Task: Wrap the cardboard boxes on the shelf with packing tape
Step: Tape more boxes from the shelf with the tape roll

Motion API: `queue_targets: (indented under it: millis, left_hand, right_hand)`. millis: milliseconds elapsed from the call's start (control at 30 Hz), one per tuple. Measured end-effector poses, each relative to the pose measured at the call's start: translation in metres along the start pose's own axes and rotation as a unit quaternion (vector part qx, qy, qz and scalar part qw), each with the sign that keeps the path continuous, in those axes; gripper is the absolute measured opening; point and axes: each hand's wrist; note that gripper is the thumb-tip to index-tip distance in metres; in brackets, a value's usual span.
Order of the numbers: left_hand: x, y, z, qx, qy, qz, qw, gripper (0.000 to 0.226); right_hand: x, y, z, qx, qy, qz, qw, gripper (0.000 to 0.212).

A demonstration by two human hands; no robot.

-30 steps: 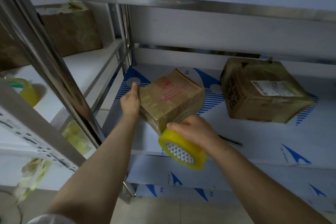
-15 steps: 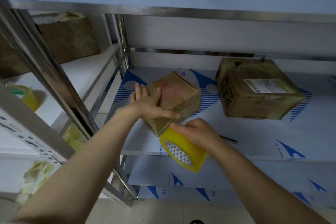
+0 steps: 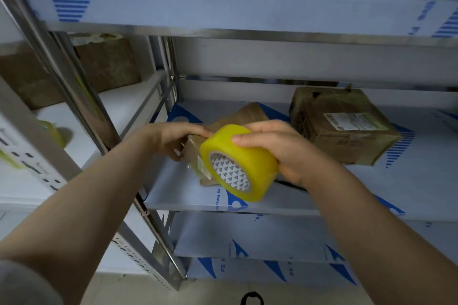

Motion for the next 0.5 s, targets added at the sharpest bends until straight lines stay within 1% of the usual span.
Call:
queue_targets:
  millis: [33,67,100,133,167,200,267,300,333,400,433,500]
  left_hand:
    - [-0.001,0.0,-0.003,-0.023,0.0,0.009,1.0,0.106]
    - [-0.002,0.0,-0.005,-0.045,-0.001,0.031,0.998,0.091]
    - [-0.003,-0.001,-0.005,-0.078,-0.007,0.072,0.994,0.068]
    - [0.004,0.0,-0.007,-0.125,-0.02,0.135,0.983,0.042]
    - [0.007,0.0,-0.008,-0.177,-0.033,0.194,0.965,0.025]
    - [0.012,-0.001,-0.009,-0.238,-0.05,0.22,0.945,0.023]
    - [0.021,-0.004,-0.013,-0.335,-0.095,0.19,0.918,0.035]
    - [0.021,-0.007,-0.013,-0.357,-0.109,0.18,0.91,0.036]
    - [0.025,-0.009,-0.016,-0.383,-0.125,0.17,0.899,0.031]
    - [0.032,-0.008,-0.02,-0.427,-0.122,0.185,0.877,0.024]
    - [0.03,-0.009,-0.018,-0.433,-0.111,0.193,0.873,0.026]
    - [0.037,-0.005,-0.019,-0.419,-0.09,0.2,0.881,0.03]
  right_hand:
    - [0.005,-0.006,-0.007,0.0,0.007,0.006,1.0,0.035]
    - [0.012,-0.013,-0.013,-0.001,0.014,0.016,1.0,0.034]
    - [0.019,-0.021,-0.019,-0.005,0.02,0.026,0.999,0.035]
    - [0.029,-0.029,-0.023,-0.014,0.026,0.039,0.999,0.036]
    - [0.04,-0.036,-0.028,-0.027,0.034,0.053,0.998,0.038]
    - [0.049,-0.042,-0.033,-0.039,0.042,0.066,0.996,0.041]
    - [0.064,-0.05,-0.041,-0.054,0.052,0.081,0.994,0.049]
    - [0.069,-0.052,-0.044,-0.058,0.047,0.079,0.994,0.052]
    - [0.073,-0.051,-0.044,-0.058,0.037,0.076,0.995,0.054]
    - [0.074,-0.049,-0.041,-0.045,0.015,0.065,0.997,0.051]
    - [0.075,-0.049,-0.038,-0.038,0.008,0.058,0.998,0.049]
    - [0.077,-0.05,-0.032,-0.031,0.004,0.052,0.998,0.039]
Point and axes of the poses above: each hand's wrist, its own x-axis towards the middle knuckle, its own y-axis out of the back of the hand, z = x × y, and after that the axes turned 5 degrees about y, right-handed
